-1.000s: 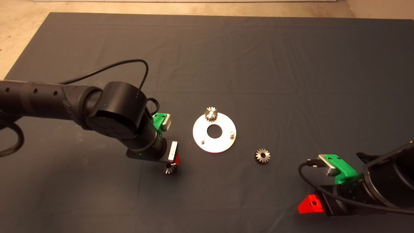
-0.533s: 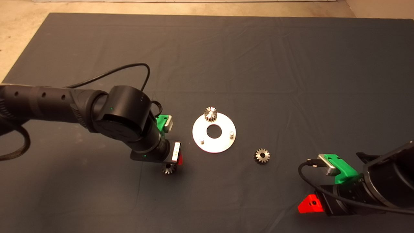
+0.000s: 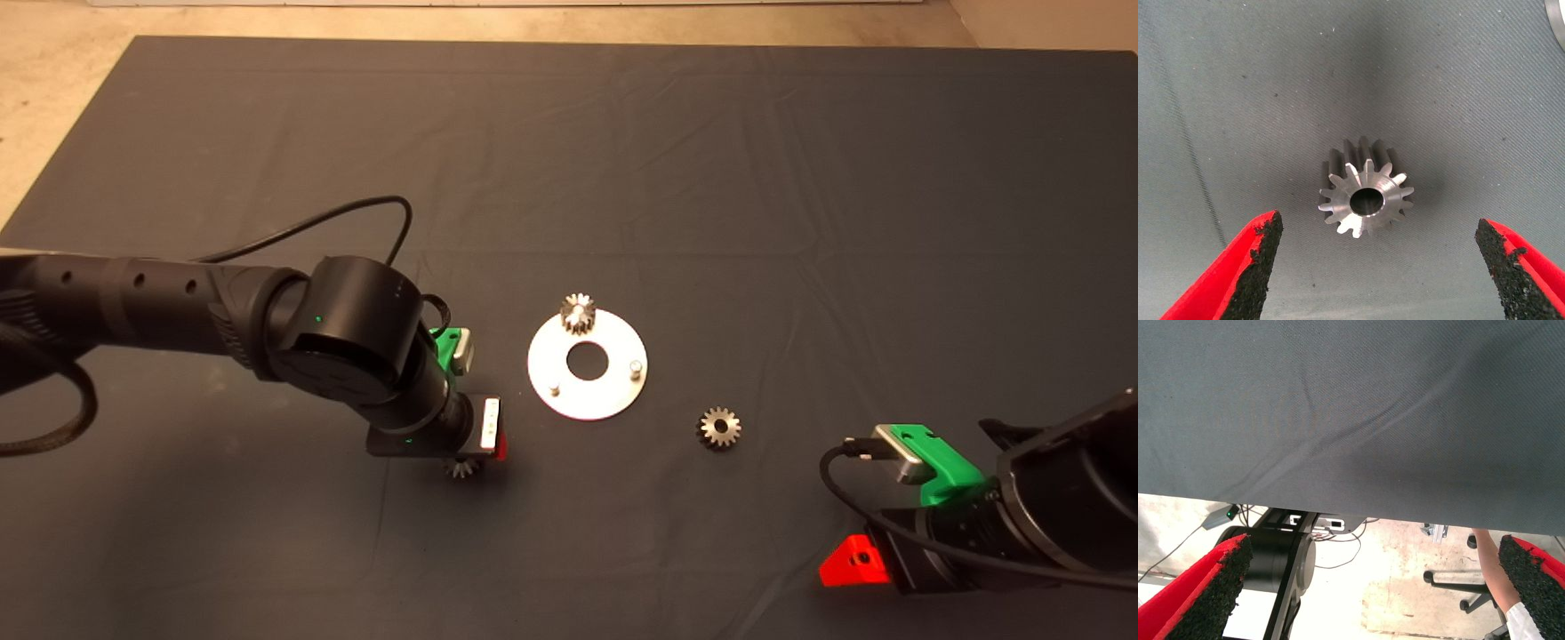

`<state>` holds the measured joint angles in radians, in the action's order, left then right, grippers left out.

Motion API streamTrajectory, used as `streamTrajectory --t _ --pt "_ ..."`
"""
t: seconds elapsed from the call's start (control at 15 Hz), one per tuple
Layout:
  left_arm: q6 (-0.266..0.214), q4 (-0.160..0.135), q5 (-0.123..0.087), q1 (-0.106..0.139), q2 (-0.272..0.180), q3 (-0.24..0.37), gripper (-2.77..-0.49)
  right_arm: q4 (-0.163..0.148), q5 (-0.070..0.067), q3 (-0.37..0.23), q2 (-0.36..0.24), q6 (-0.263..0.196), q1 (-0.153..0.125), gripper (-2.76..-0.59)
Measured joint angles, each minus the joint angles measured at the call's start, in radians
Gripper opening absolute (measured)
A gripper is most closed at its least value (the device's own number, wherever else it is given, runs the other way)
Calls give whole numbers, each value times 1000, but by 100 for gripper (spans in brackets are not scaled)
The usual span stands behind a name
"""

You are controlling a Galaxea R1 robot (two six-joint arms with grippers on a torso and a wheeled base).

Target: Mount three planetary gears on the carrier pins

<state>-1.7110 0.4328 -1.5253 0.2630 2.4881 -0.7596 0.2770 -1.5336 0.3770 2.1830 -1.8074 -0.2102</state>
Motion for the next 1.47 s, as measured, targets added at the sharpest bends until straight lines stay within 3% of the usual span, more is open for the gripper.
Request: streamTrajectory --t 0.73,1.13,1.47 --pt "-2 14 0 -17 17 -24 -122 0 0 0 0 0 0 -60" --pt "2 36 0 -56 22 -40 -122 0 0 0 0 0 0 -60" --pt "8 43 0 -63 23 -55 -122 0 0 0 0 0 0 -60"
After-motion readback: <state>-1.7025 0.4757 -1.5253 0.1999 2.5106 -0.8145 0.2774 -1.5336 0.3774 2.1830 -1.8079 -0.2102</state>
